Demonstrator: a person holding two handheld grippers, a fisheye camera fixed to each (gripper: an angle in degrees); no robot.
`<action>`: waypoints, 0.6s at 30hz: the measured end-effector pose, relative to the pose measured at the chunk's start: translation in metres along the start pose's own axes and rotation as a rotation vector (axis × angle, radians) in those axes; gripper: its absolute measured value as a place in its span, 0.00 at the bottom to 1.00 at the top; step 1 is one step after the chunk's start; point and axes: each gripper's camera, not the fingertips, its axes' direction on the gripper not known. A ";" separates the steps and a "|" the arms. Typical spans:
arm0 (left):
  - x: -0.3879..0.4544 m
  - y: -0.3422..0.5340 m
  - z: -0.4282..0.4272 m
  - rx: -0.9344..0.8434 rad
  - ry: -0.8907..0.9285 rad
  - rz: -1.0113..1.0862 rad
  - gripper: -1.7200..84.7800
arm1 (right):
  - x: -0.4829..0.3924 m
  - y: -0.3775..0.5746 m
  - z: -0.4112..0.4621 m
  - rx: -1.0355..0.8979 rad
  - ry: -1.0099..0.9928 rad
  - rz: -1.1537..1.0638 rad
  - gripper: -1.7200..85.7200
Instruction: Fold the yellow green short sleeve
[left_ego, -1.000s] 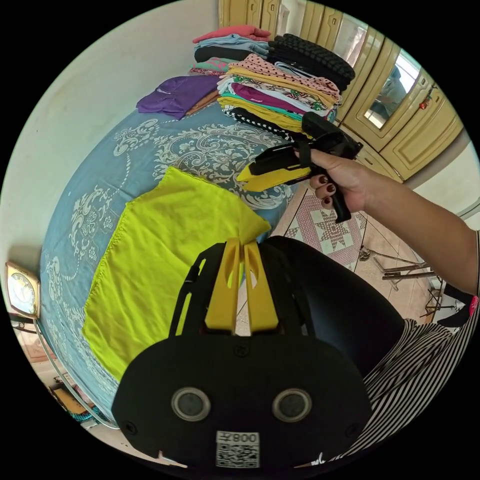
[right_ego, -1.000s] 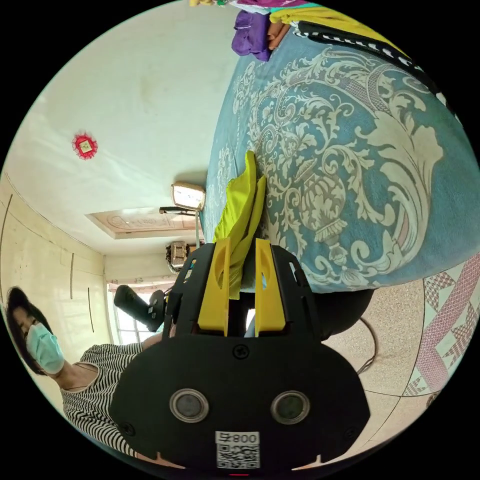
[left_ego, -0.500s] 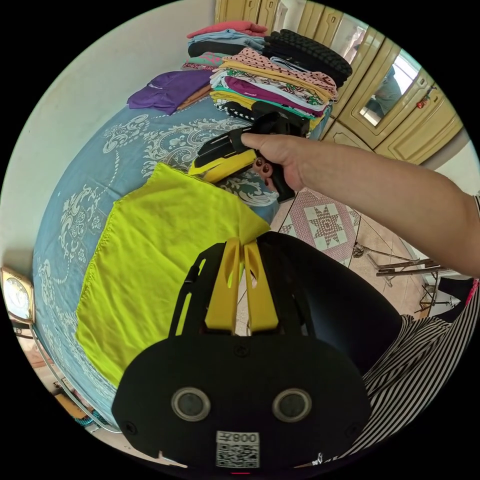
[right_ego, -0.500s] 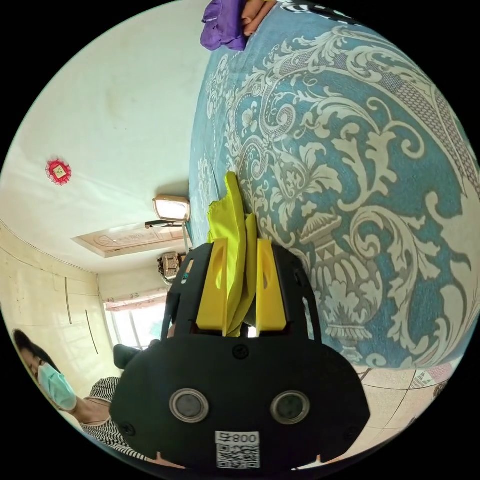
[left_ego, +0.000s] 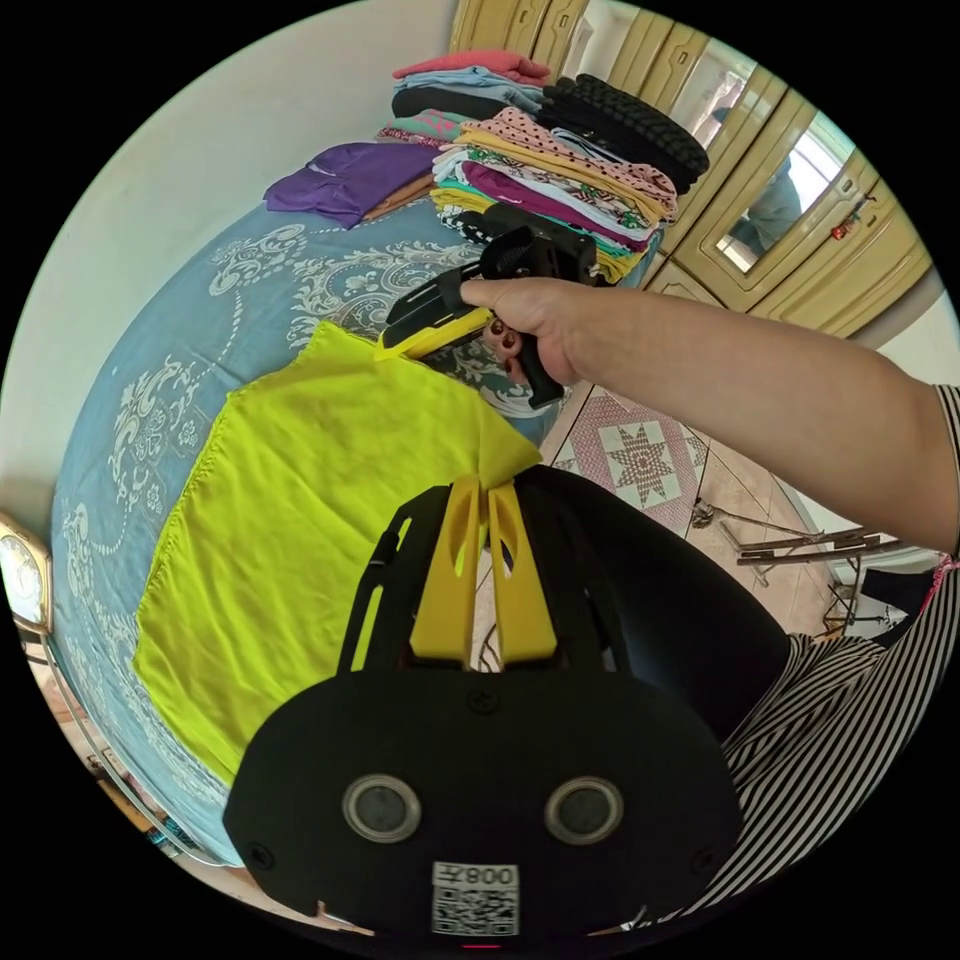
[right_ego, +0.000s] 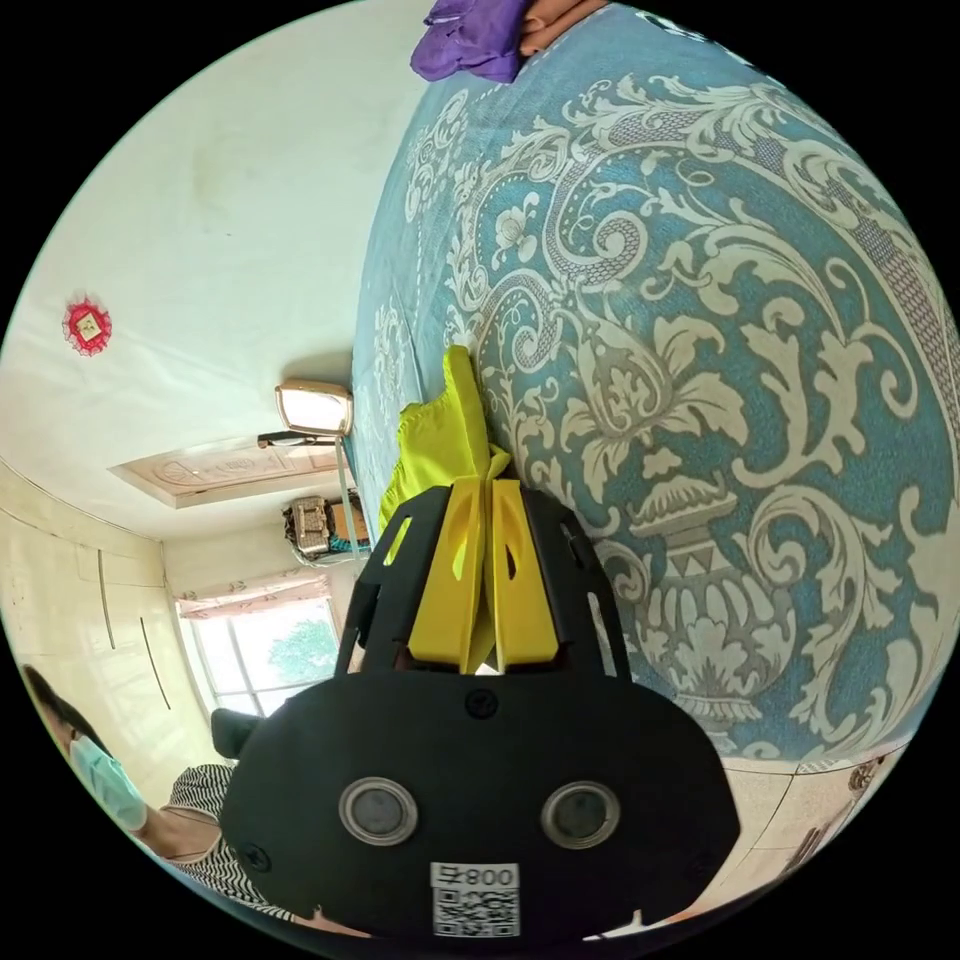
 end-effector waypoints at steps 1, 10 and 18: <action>-0.007 0.011 -0.003 0.008 0.003 -0.005 0.03 | -0.007 0.000 0.001 0.004 -0.013 -0.006 0.04; -0.073 0.131 -0.048 0.125 0.041 -0.112 0.03 | -0.100 0.004 0.002 0.052 -0.081 -0.130 0.03; -0.158 0.290 -0.097 0.268 0.082 -0.332 0.03 | -0.221 0.007 0.052 0.023 -0.120 -0.281 0.03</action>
